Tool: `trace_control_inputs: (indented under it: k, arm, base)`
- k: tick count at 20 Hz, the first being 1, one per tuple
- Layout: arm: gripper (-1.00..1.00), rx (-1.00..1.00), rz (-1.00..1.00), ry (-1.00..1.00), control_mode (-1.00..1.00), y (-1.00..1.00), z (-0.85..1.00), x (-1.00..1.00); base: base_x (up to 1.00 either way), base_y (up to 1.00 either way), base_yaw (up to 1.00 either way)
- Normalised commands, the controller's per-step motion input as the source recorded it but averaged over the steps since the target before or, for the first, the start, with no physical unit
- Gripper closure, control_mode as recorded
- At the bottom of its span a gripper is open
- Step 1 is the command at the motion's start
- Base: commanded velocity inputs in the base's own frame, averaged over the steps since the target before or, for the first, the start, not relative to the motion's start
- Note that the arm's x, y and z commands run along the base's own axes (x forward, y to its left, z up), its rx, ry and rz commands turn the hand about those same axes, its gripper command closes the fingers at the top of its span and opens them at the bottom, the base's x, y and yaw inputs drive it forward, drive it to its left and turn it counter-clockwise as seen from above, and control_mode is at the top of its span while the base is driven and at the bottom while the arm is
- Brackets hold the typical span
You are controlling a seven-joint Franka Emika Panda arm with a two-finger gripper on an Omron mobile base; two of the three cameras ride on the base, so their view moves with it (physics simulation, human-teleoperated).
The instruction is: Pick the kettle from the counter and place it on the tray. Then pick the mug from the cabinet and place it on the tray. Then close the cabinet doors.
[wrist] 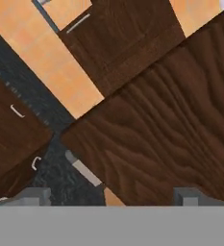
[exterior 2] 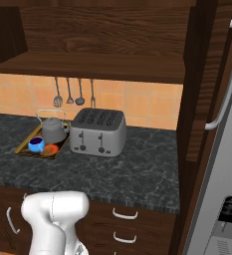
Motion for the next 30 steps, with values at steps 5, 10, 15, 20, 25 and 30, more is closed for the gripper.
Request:
trace_control_inputs:
  k: [5,10,15,20,25,30]
  arm:
    - [-1.0,-0.02,0.1,-0.24,-1.0,0.22,0.48,-0.63]
    - [-1.0,-0.03,0.08,-0.24,-1.0,0.21,0.5,-0.65]
    - [-1.0,-0.19,0.12,-0.47,-1.0,0.31,0.31,-0.6]
    - [-1.0,-0.16,0.0,-0.4,-1.0,0.45,0.37,-0.45]
    - [-1.0,-0.12,-0.24,-0.12,-1.0,0.59,0.13,-0.21]
    - [-1.0,-0.09,-0.35,0.01,-1.0,0.68,-0.01,0.13]
  base:
    - [0.0,0.0,0.0]
    - [0.0,0.0,0.0]
    - [0.0,0.0,0.0]
    - [0.0,0.0,0.0]
    - [0.0,0.0,0.0]
    - [0.0,0.0,0.0]
